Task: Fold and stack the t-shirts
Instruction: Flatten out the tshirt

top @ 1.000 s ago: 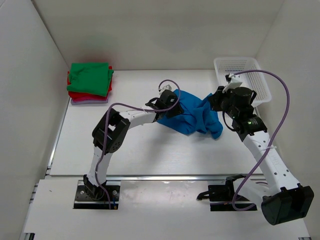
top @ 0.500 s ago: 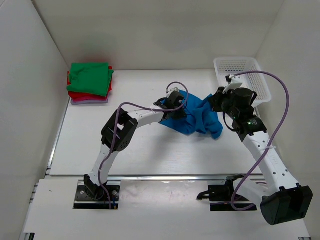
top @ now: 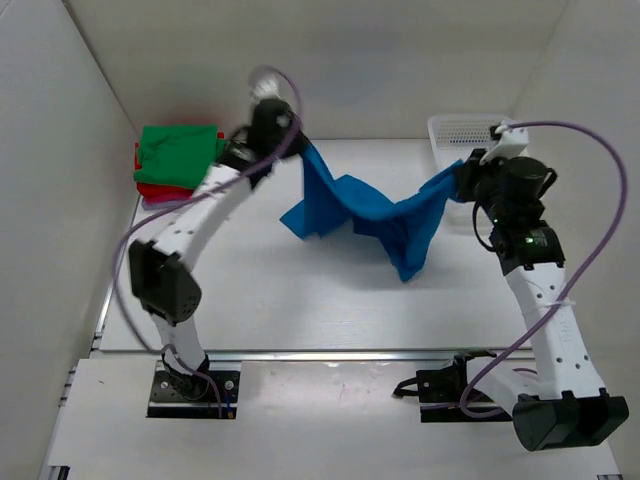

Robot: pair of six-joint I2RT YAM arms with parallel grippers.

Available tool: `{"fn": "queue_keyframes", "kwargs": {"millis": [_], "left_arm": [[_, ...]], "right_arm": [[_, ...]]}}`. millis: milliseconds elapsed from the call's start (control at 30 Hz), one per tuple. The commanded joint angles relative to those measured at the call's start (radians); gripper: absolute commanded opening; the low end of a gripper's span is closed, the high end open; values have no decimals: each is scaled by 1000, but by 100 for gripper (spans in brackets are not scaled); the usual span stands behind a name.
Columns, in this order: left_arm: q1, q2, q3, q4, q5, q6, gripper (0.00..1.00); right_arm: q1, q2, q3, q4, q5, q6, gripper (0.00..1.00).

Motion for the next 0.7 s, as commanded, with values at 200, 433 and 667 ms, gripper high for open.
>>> {"fn": "queue_keyframes", "kwargs": {"millis": [200, 433, 667], "left_arm": [[237, -31, 962, -636, -10, 229, 0], [270, -74, 1007, -733, 5, 211, 0], [277, -13, 1053, -840, -34, 221, 0]], "right_arm": [[-38, -58, 291, -29, -68, -2, 0], [-3, -1, 533, -162, -78, -54, 0], [-18, 42, 549, -150, -148, -36, 0]]}}
